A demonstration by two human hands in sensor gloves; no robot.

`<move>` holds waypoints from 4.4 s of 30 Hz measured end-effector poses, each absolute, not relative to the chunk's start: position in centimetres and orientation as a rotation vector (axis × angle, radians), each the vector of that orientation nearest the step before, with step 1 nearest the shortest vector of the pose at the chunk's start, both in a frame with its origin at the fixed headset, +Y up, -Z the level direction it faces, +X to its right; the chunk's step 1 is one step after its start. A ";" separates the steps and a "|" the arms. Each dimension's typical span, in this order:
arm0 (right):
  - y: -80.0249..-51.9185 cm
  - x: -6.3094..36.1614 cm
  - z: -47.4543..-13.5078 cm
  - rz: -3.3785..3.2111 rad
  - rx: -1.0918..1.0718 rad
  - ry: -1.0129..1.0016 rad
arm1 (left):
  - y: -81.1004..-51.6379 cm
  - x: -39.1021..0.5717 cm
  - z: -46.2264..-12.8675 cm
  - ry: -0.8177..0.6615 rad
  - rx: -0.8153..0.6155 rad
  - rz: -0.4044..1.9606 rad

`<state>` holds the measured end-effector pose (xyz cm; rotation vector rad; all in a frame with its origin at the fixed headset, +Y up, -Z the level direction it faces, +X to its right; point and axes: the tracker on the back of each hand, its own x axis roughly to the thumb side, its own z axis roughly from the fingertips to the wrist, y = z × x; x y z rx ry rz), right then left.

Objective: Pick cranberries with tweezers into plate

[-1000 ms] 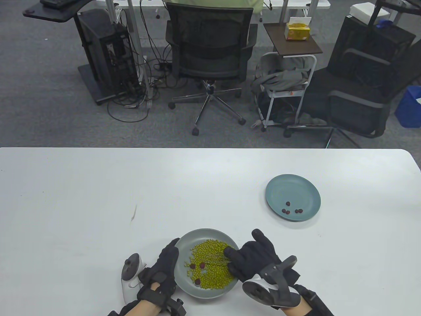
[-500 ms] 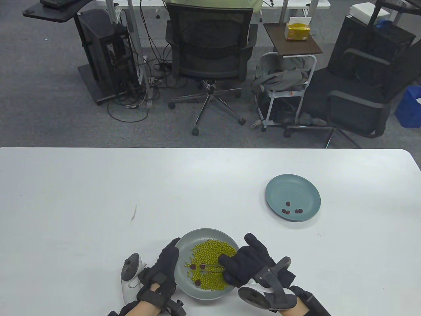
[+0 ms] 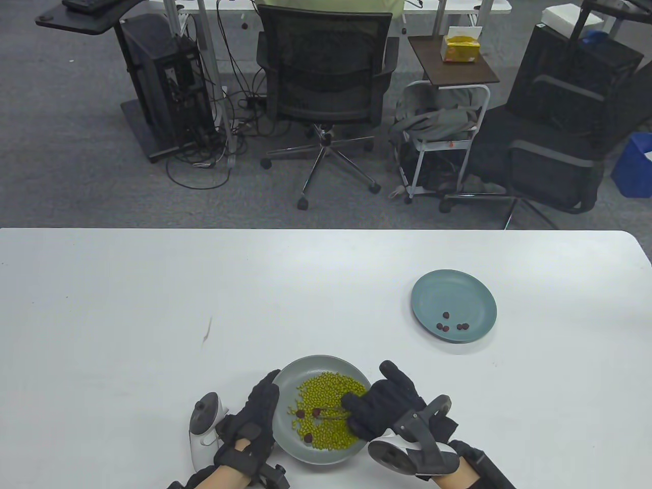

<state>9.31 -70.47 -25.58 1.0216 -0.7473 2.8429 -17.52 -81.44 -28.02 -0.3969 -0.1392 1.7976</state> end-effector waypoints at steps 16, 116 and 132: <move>-70.5 9.4 -25.5 2.823 1.019 -0.765 | -81.5 -17.5 -28.0 -0.144 -0.398 1.800; -70.7 9.4 -26.3 2.793 0.895 -0.627 | -81.4 -18.2 -28.5 -0.081 -0.338 1.805; -70.6 8.6 -25.7 2.782 0.982 -0.563 | -81.4 -18.3 -28.5 -0.074 -0.328 1.795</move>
